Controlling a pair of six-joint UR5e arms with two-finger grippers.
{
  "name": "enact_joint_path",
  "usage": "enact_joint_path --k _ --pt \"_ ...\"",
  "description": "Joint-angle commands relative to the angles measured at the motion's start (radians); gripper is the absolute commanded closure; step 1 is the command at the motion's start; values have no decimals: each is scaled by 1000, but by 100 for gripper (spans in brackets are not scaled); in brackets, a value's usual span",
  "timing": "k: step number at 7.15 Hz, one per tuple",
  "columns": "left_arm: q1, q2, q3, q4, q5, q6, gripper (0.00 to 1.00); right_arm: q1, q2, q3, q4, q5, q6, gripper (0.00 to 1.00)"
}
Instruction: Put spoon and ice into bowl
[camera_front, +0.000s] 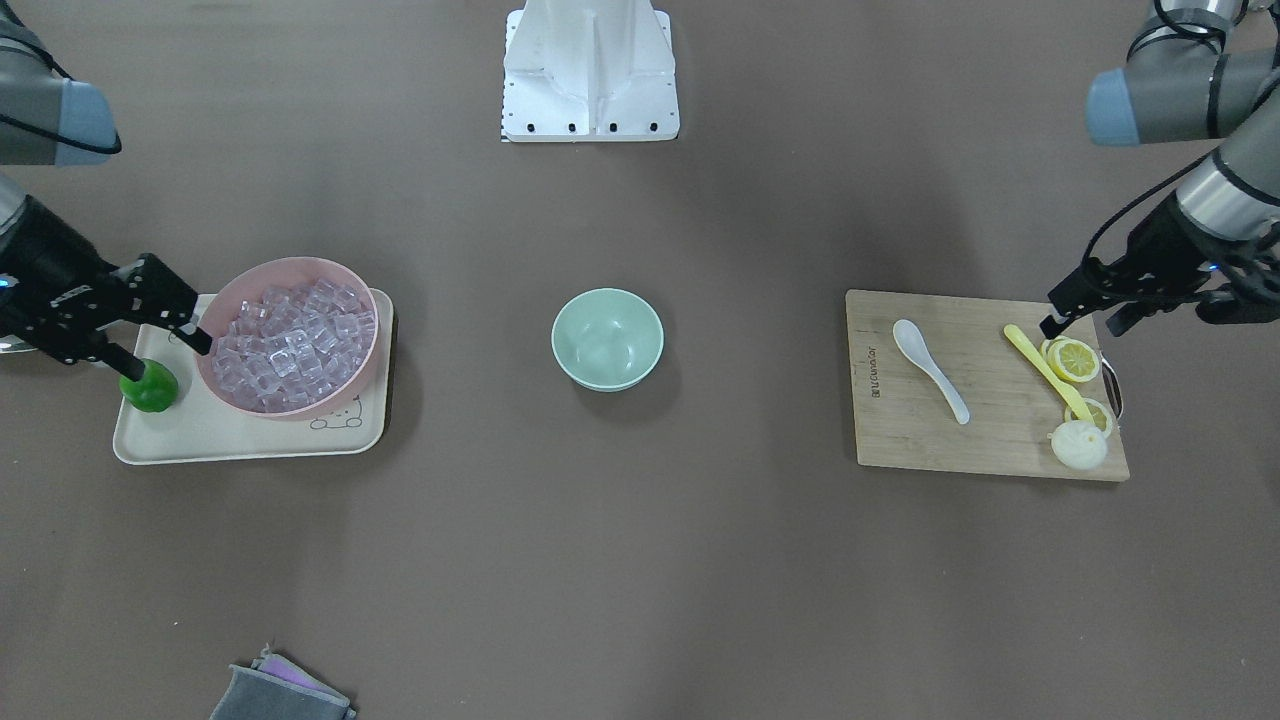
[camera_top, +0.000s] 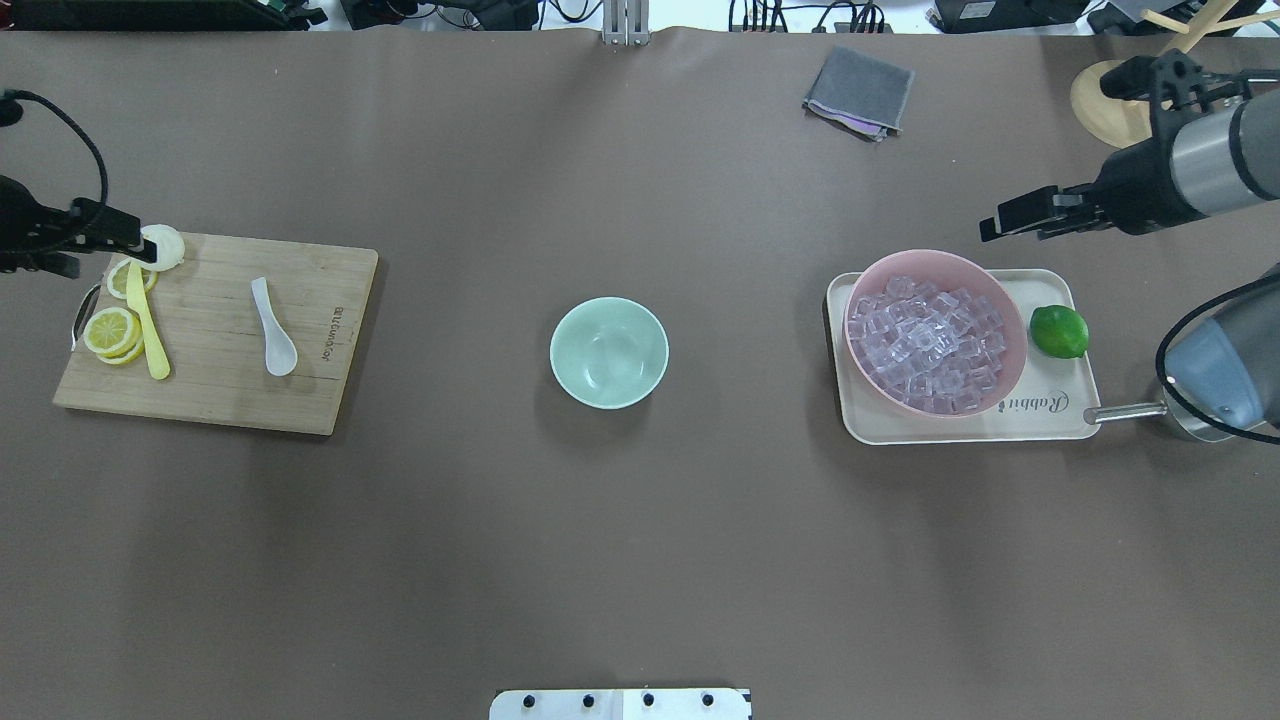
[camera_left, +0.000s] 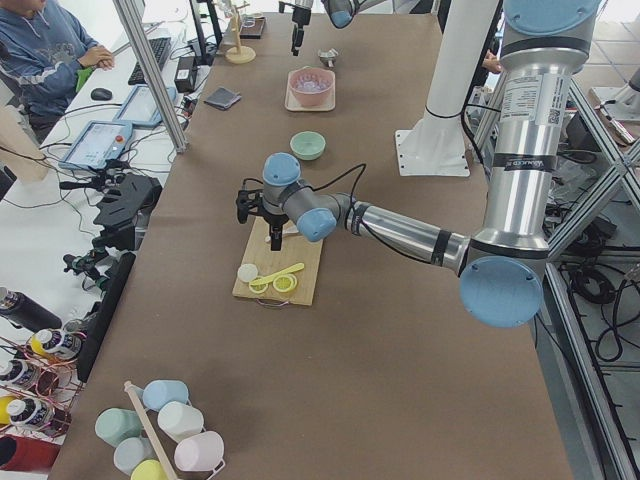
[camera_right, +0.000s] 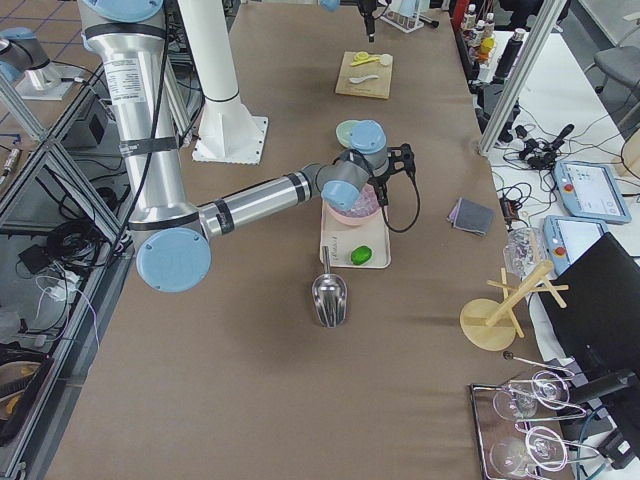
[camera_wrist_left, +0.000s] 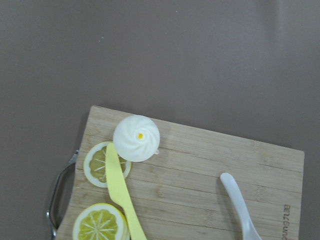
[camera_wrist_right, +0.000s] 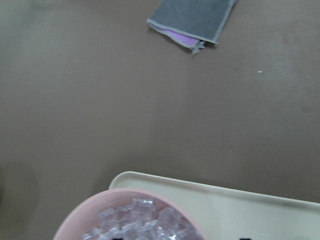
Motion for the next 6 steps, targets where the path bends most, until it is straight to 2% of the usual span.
enact_joint_path --k 1,5,6 --pt "109 -79 60 7 54 -168 3 -110 70 62 -140 -86 -6 26" --pt "189 -184 194 7 96 -221 24 -142 95 62 -167 -125 -10 27" --pt "189 -193 221 3 103 -219 33 -144 97 60 -167 -126 -10 27"
